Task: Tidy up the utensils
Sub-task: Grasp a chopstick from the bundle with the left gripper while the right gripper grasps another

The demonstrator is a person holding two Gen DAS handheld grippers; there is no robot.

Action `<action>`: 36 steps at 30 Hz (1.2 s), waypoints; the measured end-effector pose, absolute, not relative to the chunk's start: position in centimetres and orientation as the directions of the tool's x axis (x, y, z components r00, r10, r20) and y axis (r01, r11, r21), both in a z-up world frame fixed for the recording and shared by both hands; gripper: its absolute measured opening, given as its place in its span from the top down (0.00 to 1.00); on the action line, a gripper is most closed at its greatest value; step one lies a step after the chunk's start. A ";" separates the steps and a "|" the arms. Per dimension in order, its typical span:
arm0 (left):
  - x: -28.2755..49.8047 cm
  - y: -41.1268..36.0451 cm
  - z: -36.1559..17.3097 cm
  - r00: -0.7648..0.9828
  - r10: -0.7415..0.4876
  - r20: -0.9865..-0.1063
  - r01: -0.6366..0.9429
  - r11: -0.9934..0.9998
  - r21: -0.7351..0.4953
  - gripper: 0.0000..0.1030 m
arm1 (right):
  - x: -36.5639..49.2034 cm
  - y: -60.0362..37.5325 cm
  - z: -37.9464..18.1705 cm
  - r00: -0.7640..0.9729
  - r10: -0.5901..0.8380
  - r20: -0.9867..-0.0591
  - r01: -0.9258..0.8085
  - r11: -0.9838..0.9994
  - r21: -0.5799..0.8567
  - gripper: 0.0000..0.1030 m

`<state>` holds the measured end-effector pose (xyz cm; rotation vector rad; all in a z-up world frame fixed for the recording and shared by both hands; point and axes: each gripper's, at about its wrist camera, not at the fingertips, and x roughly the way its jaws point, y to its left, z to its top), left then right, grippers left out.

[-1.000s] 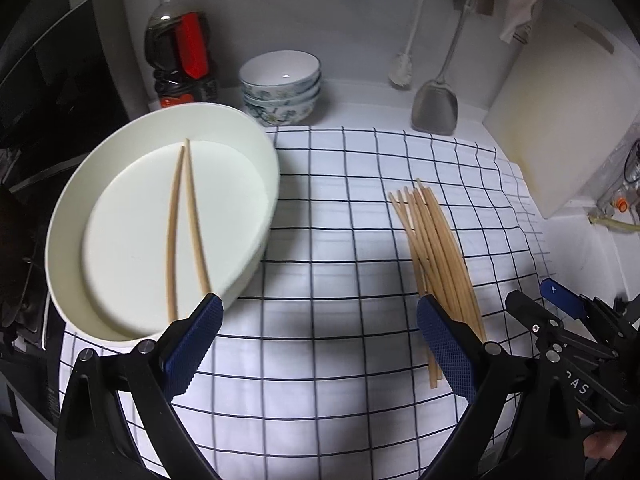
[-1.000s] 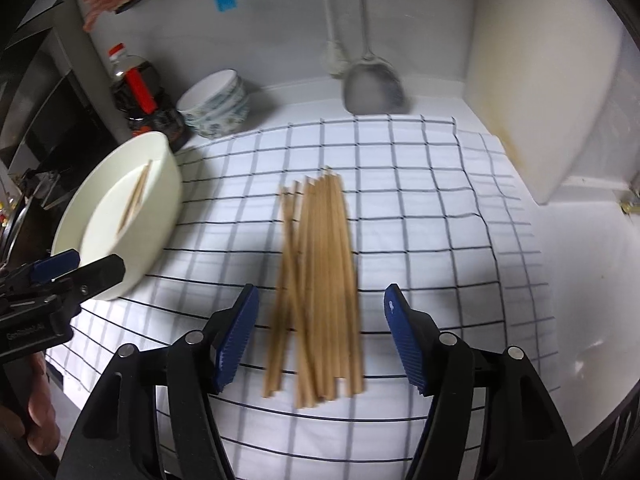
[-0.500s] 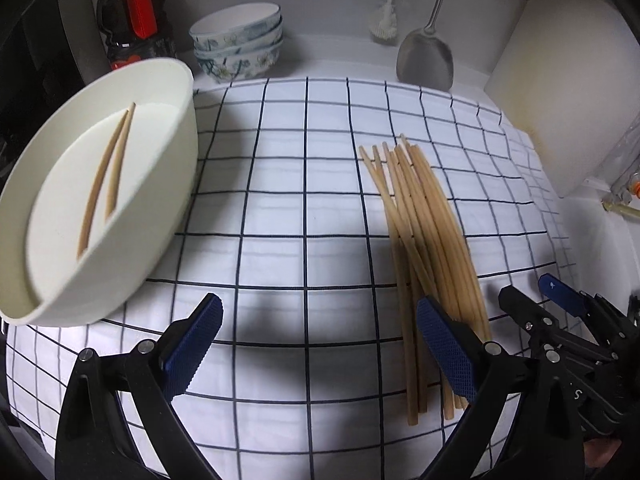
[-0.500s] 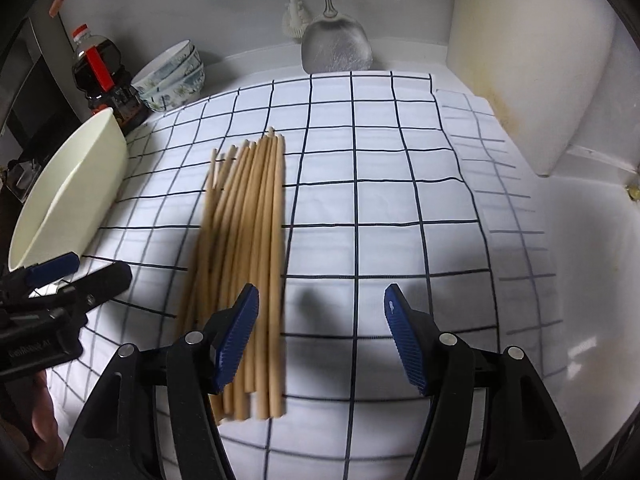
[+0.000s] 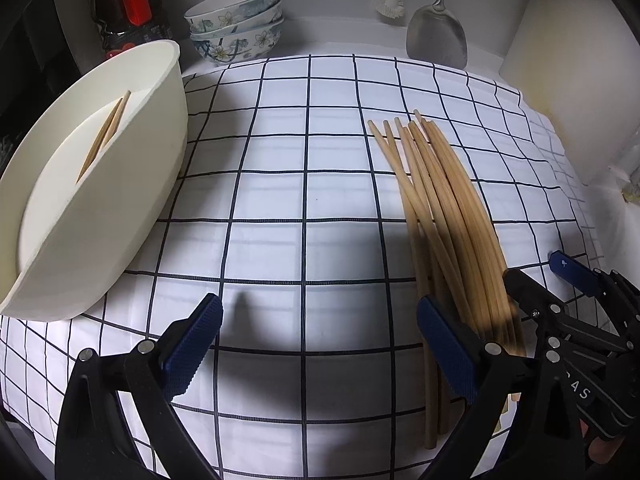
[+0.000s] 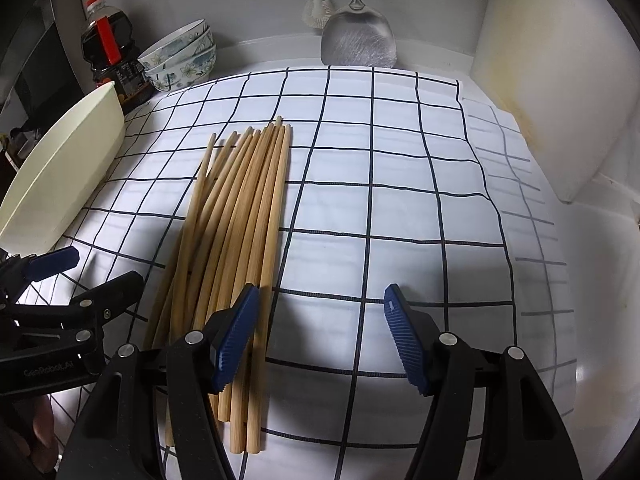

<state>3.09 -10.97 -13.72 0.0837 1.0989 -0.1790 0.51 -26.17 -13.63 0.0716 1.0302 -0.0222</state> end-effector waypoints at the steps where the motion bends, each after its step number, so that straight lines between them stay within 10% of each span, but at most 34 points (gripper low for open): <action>1: 3.1 -11.0 -13.7 0.442 -0.103 -0.891 0.186 0.982 -0.021 0.07 | 0.5 -26.2 -13.6 0.515 0.014 -0.857 0.052 0.997 0.048 0.39; 32: 4.4 -13.1 -15.0 0.444 -0.090 -0.891 0.203 0.979 0.003 0.06 | 1.0 -28.0 -14.1 0.544 -0.044 -0.838 0.066 0.998 -0.010 0.40; 36: 4.8 -13.4 -15.0 0.463 -0.093 -0.881 0.203 0.979 0.003 0.19 | 1.8 -27.6 -14.1 0.558 -0.037 -0.829 0.046 0.999 -0.014 0.49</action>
